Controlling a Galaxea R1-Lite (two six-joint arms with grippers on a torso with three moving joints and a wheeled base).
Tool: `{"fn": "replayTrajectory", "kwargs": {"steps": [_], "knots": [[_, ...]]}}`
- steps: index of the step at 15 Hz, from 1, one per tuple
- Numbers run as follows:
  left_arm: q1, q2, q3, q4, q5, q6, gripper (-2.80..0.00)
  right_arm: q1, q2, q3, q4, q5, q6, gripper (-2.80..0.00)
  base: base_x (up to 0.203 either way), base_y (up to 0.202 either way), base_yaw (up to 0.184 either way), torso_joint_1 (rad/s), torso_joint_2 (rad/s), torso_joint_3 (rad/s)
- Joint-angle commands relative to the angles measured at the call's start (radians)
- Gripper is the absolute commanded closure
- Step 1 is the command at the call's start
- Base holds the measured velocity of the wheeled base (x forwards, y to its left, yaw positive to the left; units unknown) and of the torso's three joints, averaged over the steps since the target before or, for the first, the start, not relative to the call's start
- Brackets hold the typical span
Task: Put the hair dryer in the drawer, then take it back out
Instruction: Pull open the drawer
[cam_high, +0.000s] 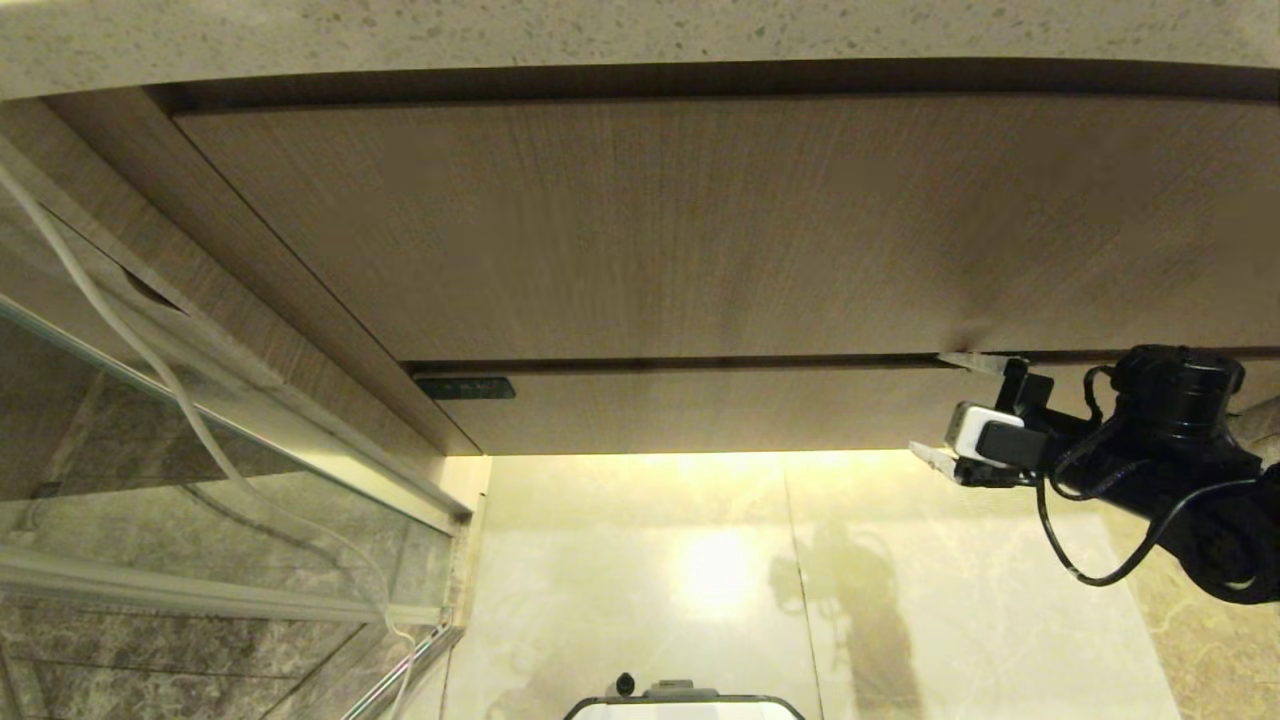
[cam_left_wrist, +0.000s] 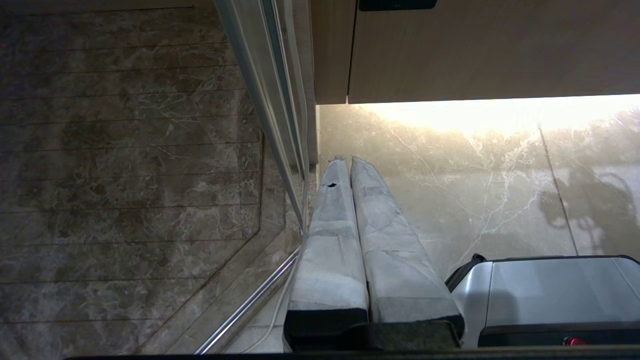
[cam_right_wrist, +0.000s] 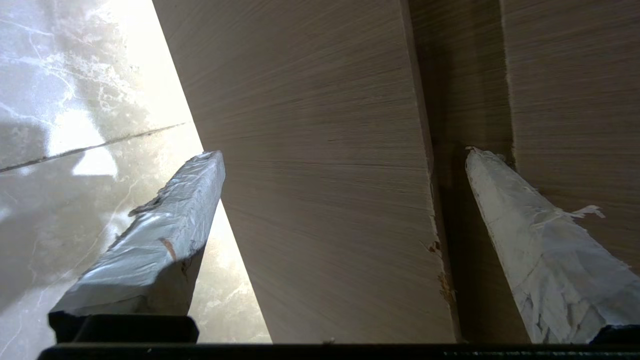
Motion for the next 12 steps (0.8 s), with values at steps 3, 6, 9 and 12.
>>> {"fn": "replayTrajectory", "kwargs": {"steps": [3,6,9,12], "knots": [[0.000,0.000,0.000,0.000,0.000,0.000,0.00,-0.006,0.044,-0.043,-0.013,0.000,0.009,-2.80,0.000,0.000,0.000,0.000,0.00,0.000],[0.000,-0.001,0.000,0.000,0.000,0.000,0.00,-0.025,0.076,-0.072,-0.013,0.001,0.011,-2.80,0.000,0.000,0.000,0.000,0.00,0.000],[0.000,0.000,0.001,0.000,0.000,0.000,0.00,-0.042,0.105,-0.092,-0.011,0.003,0.011,-2.80,0.000,0.000,0.000,0.000,0.00,0.000],[0.000,0.000,0.000,0.000,0.000,0.000,0.00,-0.056,0.107,-0.092,0.017,-0.004,0.014,-2.80,0.000,0.000,0.000,0.000,0.00,0.000]]}}
